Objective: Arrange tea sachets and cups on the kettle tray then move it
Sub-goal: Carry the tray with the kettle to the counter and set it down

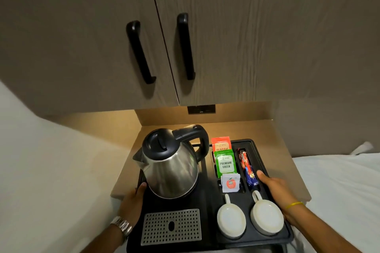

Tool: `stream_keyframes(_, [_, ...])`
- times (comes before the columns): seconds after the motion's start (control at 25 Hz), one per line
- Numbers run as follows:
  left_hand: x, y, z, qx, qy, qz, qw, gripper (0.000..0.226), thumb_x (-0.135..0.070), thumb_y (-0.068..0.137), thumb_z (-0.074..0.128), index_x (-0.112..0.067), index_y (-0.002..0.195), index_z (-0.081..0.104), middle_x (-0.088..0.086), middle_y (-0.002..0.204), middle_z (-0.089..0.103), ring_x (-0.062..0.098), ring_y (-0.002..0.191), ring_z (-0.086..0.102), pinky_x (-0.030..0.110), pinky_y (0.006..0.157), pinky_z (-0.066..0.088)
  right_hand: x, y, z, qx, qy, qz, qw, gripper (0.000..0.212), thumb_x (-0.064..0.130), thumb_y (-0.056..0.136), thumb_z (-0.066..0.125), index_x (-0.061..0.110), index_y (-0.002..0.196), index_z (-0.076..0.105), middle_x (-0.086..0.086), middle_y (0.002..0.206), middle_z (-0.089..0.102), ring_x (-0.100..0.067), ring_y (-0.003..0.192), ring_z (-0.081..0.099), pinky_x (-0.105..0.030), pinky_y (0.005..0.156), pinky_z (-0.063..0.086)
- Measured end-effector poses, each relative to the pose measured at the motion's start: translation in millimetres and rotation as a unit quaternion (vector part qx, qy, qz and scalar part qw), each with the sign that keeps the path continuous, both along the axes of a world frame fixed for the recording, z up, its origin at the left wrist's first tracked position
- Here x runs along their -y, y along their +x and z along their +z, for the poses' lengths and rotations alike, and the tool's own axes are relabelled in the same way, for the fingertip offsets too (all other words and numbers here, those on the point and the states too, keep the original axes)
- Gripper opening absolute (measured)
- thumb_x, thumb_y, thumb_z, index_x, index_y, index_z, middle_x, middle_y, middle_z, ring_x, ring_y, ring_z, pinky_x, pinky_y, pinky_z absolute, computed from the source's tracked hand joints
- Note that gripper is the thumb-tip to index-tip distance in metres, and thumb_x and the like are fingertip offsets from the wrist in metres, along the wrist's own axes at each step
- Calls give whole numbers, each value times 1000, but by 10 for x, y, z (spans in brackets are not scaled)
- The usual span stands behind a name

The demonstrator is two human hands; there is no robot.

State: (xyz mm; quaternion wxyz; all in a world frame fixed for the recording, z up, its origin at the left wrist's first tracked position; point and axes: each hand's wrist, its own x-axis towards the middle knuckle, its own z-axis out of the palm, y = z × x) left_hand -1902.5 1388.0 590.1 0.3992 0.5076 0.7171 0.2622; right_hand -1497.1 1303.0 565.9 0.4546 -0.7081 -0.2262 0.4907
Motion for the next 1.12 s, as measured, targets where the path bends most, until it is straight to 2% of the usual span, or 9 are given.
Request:
stream_keyframes(0.12, [-528,133,-92,-14,32,-30,999,47,-35,103,42,-4,75,63,15,71,56,21,68,47,33,65,30,-510,110,-109,30,9,-12,999,48,42,96,64,-5,95,77,-26,93,78,-44,96,73,-57,97,55])
stream_keyframes(0.24, [-992,249,-214,4,49,-59,997,38,-28,105,38,-6,102,68,12,100,67,30,88,59,36,78,39,-980,180,-223,50,9,-17,999,51,40,97,63,-9,94,75,-31,95,76,-44,95,72,-55,94,56])
stream_keyframes(0.32, [-1233,305,-299,8,61,-68,996,37,-27,105,39,-7,125,63,14,118,64,31,104,57,39,92,41,-1232,200,-292,77,-8,-12,997,49,41,98,62,-6,90,76,-28,93,76,-42,92,72,-50,90,55])
stream_keyframes(0.4, [-1379,336,-419,10,60,-92,994,46,-41,98,37,-7,116,62,16,110,60,28,98,54,40,90,41,-1401,205,-384,109,-32,0,994,53,43,98,60,-7,91,76,-28,94,75,-43,95,71,-48,89,54])
stream_keyframes(0.48, [-1493,391,-530,16,44,-72,996,41,-46,94,35,-11,99,57,13,97,53,23,91,48,37,83,34,-1517,207,-478,135,-60,14,989,54,44,99,58,-6,92,75,-28,96,75,-42,95,70,-45,87,54])
stream_keyframes(0.6, [-1575,372,-722,-24,-4,-22,999,37,-41,102,42,-9,95,59,15,90,57,29,85,53,36,76,35,-1554,152,-598,160,-96,31,982,47,38,101,55,-5,100,76,-26,100,74,-38,91,68,-38,80,50])
stream_keyframes(0.68, [-1578,335,-828,-45,-36,-16,998,38,-36,103,43,-5,84,56,17,80,54,26,74,48,35,70,32,-1533,108,-614,163,-112,33,980,41,33,101,56,-4,103,76,-25,99,73,-34,86,65,-33,74,45])
stream_keyframes(0.84, [-1657,283,-809,-62,-12,-27,998,35,-31,104,43,-9,78,52,13,76,50,25,73,45,35,70,30,-1511,21,-592,164,-119,12,979,33,28,98,60,-1,98,77,-24,100,75,-37,90,68,-36,78,49])
stream_keyframes(1.12, [-1772,187,-807,-75,-7,-44,996,38,-24,103,44,-13,68,54,12,72,51,26,74,45,35,72,30,-1528,-93,-579,192,-130,-13,973,28,23,94,67,-3,90,77,-17,82,68,-30,74,59,-28,69,42])
